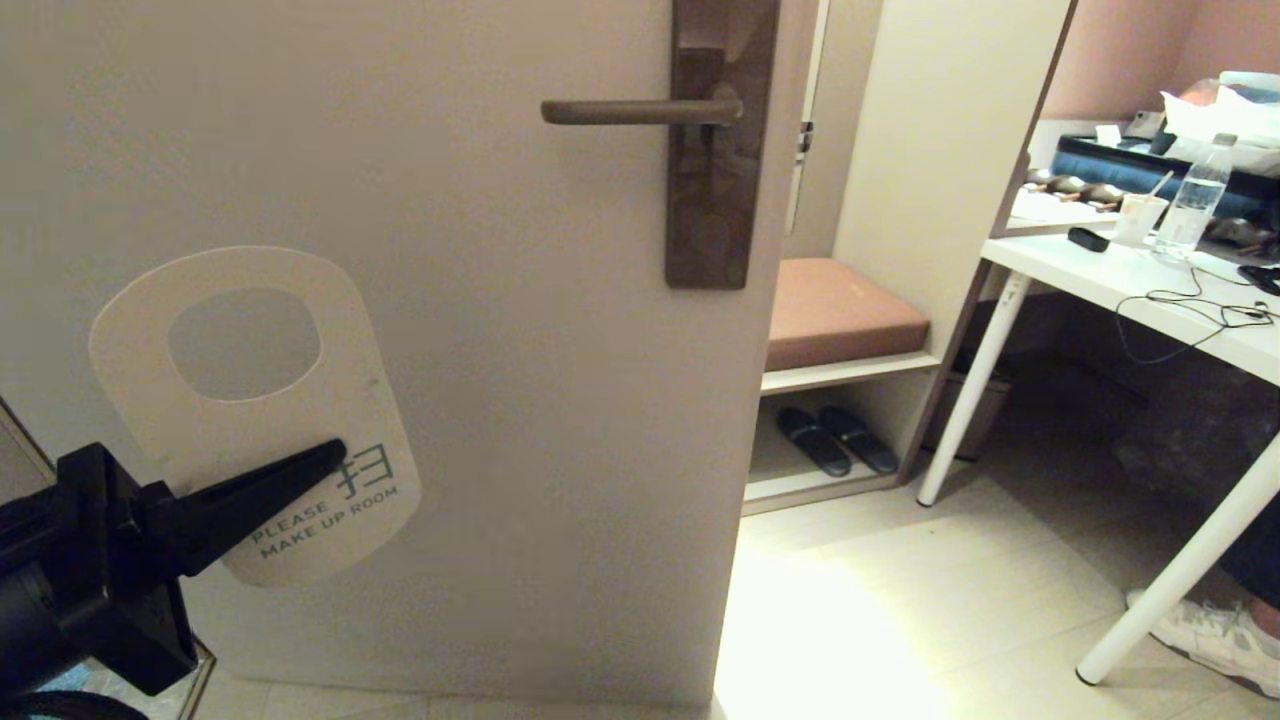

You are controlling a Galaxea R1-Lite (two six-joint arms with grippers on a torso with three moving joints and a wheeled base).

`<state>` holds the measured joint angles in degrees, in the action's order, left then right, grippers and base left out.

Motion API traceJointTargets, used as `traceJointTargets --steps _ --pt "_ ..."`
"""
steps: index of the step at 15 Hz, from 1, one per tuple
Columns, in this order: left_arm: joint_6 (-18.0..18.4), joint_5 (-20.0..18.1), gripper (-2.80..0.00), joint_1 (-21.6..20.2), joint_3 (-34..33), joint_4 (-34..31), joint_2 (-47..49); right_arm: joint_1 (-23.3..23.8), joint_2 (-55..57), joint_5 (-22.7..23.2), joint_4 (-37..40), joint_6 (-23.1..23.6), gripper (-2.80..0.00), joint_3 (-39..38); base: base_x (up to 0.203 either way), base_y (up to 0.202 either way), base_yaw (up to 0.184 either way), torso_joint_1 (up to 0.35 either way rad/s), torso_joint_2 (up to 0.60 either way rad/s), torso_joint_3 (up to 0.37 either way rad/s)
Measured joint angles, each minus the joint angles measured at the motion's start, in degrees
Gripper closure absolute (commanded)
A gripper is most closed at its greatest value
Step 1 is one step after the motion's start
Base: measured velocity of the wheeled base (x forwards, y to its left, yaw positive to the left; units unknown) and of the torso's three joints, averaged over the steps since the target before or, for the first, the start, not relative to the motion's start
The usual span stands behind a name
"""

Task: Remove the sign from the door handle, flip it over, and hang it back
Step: Hang the sign back with the other side facing out

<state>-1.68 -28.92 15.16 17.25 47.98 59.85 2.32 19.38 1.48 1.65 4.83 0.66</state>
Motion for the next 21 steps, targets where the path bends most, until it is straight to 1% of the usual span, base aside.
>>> traceJointTargets --steps 3,12,17,21 --pt "0.0 0.0 0.0 -0.1 0.0 -0.1 -0.6 0.0 -2.4 -0.1 0.0 -1.7 0.0 -0.2 0.0 0.0 0.0 0.0 0.0 0.0" --pt "-0.1 0.0 0.0 0.0 0.5 0.1 -1.2 -0.6 -6.5 -0.1 0.0 -1.8 0.0 -0.2 0.0 0.0 0.0 0.0 0.0 0.0" --pt "-0.4 0.0 0.0 0.1 1.4 0.1 -1.3 -1.8 -16.2 -0.5 -1.5 -2.6 0.0 -0.6 0.0 0.0 0.0 0.0 0.0 0.0" --pt "-0.9 0.0 0.0 0.0 1.7 0.0 -2.0 -1.9 -18.9 -0.5 -1.5 -2.7 0.0 -0.7 0.0 0.0 0.0 0.0 0.0 0.0"
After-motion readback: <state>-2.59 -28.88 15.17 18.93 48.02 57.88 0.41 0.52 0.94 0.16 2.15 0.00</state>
